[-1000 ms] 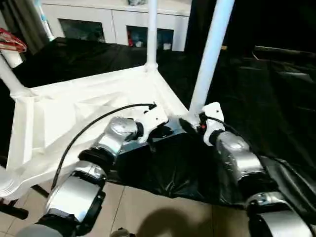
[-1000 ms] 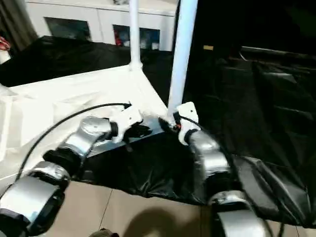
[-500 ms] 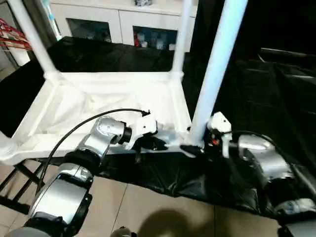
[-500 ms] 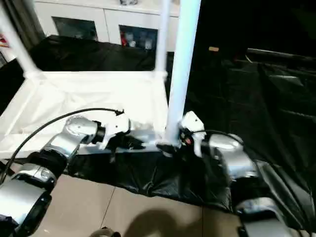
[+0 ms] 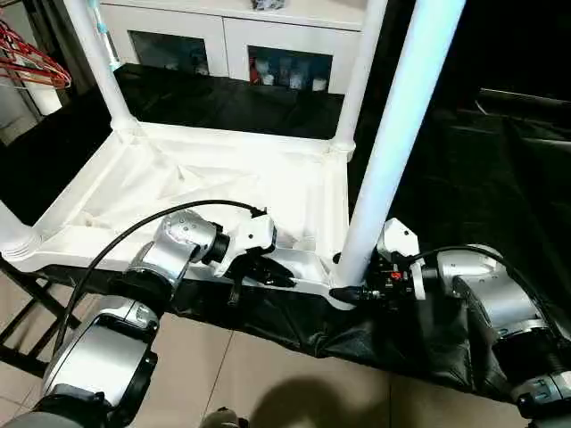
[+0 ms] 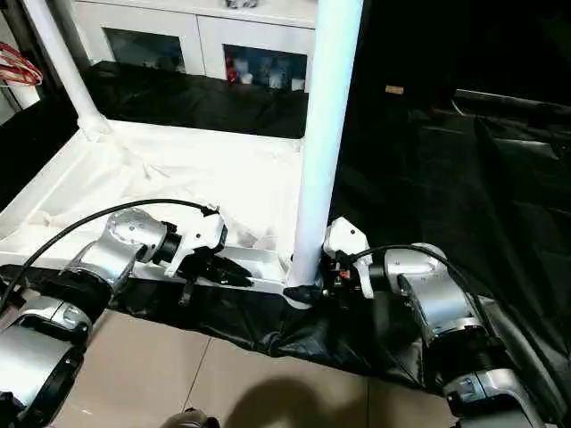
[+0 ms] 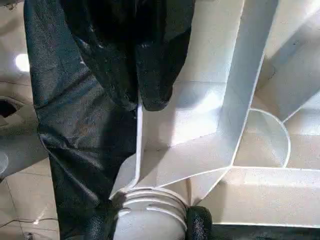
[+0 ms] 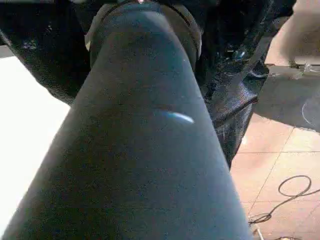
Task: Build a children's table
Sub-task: Rotate leg to tighten
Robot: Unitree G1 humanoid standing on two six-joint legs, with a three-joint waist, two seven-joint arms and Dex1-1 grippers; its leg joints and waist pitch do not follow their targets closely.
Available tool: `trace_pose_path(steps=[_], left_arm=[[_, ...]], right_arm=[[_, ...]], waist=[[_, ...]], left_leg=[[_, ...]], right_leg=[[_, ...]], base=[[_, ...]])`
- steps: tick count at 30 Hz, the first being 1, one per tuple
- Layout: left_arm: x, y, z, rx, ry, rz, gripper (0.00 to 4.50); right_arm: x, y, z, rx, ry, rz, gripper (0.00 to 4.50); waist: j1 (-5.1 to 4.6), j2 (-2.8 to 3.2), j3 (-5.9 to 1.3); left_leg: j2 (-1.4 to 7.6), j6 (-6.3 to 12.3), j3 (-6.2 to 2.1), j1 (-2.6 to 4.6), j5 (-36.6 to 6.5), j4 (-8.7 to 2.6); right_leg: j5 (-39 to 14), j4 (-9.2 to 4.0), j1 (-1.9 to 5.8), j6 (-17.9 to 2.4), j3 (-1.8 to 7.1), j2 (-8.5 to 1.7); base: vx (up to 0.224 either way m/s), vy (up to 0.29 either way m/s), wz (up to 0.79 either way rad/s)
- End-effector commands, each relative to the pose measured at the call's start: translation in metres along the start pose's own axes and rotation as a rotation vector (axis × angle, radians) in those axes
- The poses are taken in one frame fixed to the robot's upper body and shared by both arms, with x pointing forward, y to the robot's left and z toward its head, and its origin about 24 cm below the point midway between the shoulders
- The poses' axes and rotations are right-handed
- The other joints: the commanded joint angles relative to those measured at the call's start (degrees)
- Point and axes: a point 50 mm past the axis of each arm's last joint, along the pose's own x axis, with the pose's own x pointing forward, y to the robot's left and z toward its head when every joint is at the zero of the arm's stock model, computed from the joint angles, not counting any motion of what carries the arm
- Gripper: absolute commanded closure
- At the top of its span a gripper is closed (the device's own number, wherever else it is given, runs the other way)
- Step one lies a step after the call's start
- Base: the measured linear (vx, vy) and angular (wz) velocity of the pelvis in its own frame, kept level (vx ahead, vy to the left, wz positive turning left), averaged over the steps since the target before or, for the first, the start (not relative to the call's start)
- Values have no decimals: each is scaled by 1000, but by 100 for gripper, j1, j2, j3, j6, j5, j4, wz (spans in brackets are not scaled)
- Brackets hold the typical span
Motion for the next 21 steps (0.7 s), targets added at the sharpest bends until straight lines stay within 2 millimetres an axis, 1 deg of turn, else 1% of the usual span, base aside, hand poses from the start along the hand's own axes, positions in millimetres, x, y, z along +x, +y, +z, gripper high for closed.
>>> trace_pose_path(steps=[1, 2, 3, 4, 5, 6, 7, 8, 9, 10, 11, 12, 13, 15, 16, 17, 18, 19, 20, 21], left_arm=[[7, 11, 19, 50, -71, 123, 450], [7, 11, 19, 50, -71, 124, 450], [10, 14, 20, 42, -69, 166, 450], [11, 16, 21, 36, -67, 188, 450], [13, 17, 22, 33, -67, 213, 450], [15, 19, 23, 28, -67, 230, 450], [20, 21, 25, 22, -64, 266, 450], [20, 21, 25, 21, -64, 268, 450], [26, 24, 28, 9, -57, 304, 450], [30, 26, 30, -1, -58, 335, 450], [30, 26, 30, -1, -58, 335, 450], [39, 29, 36, -18, -74, 368, 450], [43, 30, 39, -21, -77, 388, 450], [49, 31, 44, -28, -88, 411, 450], [52, 31, 46, -29, -92, 418, 450], [56, 32, 49, -28, -93, 429, 450], [60, 32, 51, -26, -93, 437, 450], [63, 32, 53, -25, -93, 457, 450], [65, 33, 54, -23, -93, 471, 450], [66, 33, 55, -22, -91, 474, 450]], right_arm=[[22, 14, -3, 23, -24, 70, 181], [22, 14, -3, 23, -24, 70, 185], [24, 12, -4, 36, -41, 12, 187], [25, 10, -5, 43, -50, -20, 187], [27, 7, -6, 55, -58, -73, 189], [29, 4, -6, 65, -64, -121, 190], [32, -2, -8, 90, -69, -215, 192], [33, -3, -8, 92, -69, -224, 192], [37, -9, -10, 128, -72, -337, 193], [41, -13, -11, 153, -79, -403, 193], [41, -13, -11, 154, -79, -405, 193], [47, -19, -12, 220, -91, -514, 193], [51, -21, -11, 249, -98, -561, 193], [57, -26, -11, 292, -91, -655, 193], [60, -28, -11, 303, -81, -690, 193], [66, -30, -9, 315, -84, -733, 193], [70, -32, -7, 322, -89, -763, 193], [75, -33, -4, 324, -96, -790, 193], [79, -33, -1, 324, -102, -806, 193], [82, -34, 0, 325, -108, -815, 193]], waist=[[-8, -65, -400], [-8, -65, -400], [-10, -70, -385], [-10, -58, -380], [-18, -70, -368], [-42, -95, -357], [-66, -77, -344], [-82, -78, -343], [-105, -82, -332], [-136, -80, -328], [-151, -79, -335], [-165, -71, -334], [-201, -72, -337], [-227, -75, -352], [-239, -4, -363], [-255, -24, -368], [-264, -32, -382], [-275, 10, -400], [-277, 0, -404], [-282, -1, -407]], left_leg=[[335, 445, -137, 107, -799, -360], [335, 445, -137, 107, -799, -360], [334, 397, -135, 111, -887, -369], [340, 368, -137, 125, -934, -374], [331, 310, -142, 123, -1016, -386], [322, 257, -150, 117, -1084, -403], [322, 176, -155, 134, -1189, -416], [311, 142, -159, 144, -1239, -419], [312, 88, -173, 142, -1303, -438], [305, 34, -188, 139, -1356, -457], [309, 16, -183, 152, -1371, -456], [303, 7, -179, 166, -1381, -450], [302, -17, -187, 165, -1371, -458], [298, -20, -183, 150, -1265, -454], [287, 4, -181, 146, -1172, -440], [281, 29, -165, 141, -1136, -436], [283, 36, -170, 130, -1049, -429], [281, 41, -164, 131, -958, -423], [283, 42, -164, 121, -913, -417], [273, 92, -163, 111, -841, -415]], right_leg=[[-512, -375, 281, -1301, 299, -582], [-512, -375, 281, -1301, 299, -582], [-747, -405, 273, -1256, 302, -587], [-849, -419, 254, -1245, 305, -591], [-1079, -445, 262, -1196, 301, -598], [-1338, -468, 270, -1115, 295, -599], [-1643, -508, 240, -1042, 306, -617], [-1777, -520, 236, -1006, 300, -607], [-1986, -541, 242, -944, 301, -614], [-2098, -559, 252, -897, 294, -611], [-2091, -558, 243, -892, 302, -613], [-2050, -565, 228, -903, 315, -611], [-1973, -555, 226, -947, 313, -607], [-1765, -531, 242, -987, 317, -599], [-1510, -508, 251, -1056, 317, -601], [-1415, -517, 251, -1058, 321, -589], [-1183, -482, 262, -1106, 322, -586], [-921, -463, 263, -1147, 321, -573], [-763, -439, 276, -1180, 319, -573], [-533, -419, 290, -1232, 316, -565]], base=[[0, 0, 0], [0, 0, 0], [0, 0, 0], [0, 0, 0], [0, 0, 0], [0, 0, 0], [0, 0, 0], [0, 0, 0], [0, 0, 0], [0, 0, 0], [0, 0, 0], [0, 0, 0], [0, 0, 0], [0, 0, 0], [0, 0, 0], [0, 0, 0], [0, 0, 0], [0, 0, 0], [0, 0, 0], [0, 0, 0]])
